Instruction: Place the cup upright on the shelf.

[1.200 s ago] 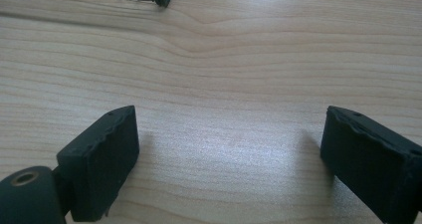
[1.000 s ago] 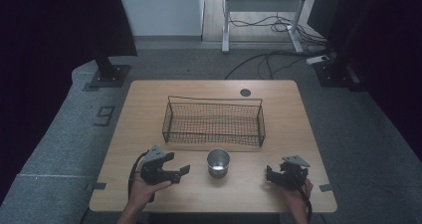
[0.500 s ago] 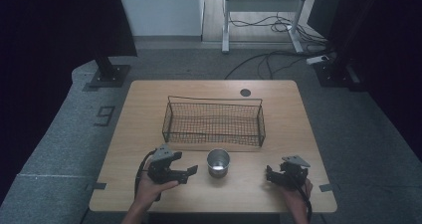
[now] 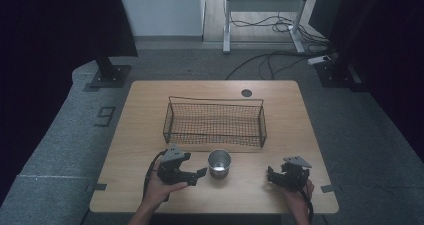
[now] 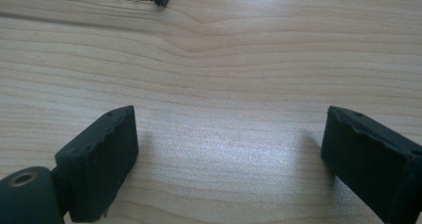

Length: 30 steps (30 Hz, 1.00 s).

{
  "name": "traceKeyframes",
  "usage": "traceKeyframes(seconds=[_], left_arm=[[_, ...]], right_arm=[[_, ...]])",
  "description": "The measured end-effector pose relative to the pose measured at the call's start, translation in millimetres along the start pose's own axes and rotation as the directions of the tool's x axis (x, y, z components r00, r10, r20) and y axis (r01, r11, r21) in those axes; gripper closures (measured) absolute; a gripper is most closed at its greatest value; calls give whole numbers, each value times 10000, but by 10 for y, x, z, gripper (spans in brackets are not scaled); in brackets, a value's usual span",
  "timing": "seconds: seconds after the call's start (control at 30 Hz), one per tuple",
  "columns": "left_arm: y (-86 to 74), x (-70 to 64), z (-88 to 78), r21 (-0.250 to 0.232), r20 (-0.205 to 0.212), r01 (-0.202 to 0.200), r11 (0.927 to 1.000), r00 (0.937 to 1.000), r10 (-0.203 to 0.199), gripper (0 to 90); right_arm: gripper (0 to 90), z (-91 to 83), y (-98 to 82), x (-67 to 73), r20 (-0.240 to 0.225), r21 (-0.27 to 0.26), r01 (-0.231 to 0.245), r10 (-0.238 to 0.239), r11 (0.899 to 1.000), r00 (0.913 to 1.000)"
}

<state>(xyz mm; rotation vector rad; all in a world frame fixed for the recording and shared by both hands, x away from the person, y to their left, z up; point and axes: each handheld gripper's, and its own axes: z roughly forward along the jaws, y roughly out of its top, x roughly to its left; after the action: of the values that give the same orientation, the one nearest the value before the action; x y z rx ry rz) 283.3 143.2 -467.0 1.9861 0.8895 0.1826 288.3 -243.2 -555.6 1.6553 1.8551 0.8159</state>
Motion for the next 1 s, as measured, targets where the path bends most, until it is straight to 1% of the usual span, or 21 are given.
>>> traceKeyframes(seconds=[0.1,0.13,0.3,0.43,0.63,0.9,1.0], left_arm=[[7,-24,32,67,38,-107,9999,9999,107,109],[18,-48,68,106,104,-197,9998,9998,196,103],[32,-86,147,260,160,-210,9994,9997,206,80],[46,-105,185,270,151,-205,9994,9997,201,72],[58,-127,284,428,74,-284,9987,9996,281,62],[79,-117,371,543,-39,-157,9984,9999,160,45],[81,-111,390,599,-107,-171,9981,9998,178,33]], right_arm=[[77,0,0,-1,0,1,5,-5,10000,10000],[77,0,0,0,-1,-1,2,-2,10000,10000],[78,-3,-3,1,0,4,2,-2,10000,10000],[78,-3,-3,1,1,7,-3,3,10000,10000],[77,-3,-3,1,1,5,1,-1,10000,10000],[78,-3,-3,0,0,4,2,-2,10000,10000],[77,-3,-3,0,0,3,4,-4,10000,10000]])
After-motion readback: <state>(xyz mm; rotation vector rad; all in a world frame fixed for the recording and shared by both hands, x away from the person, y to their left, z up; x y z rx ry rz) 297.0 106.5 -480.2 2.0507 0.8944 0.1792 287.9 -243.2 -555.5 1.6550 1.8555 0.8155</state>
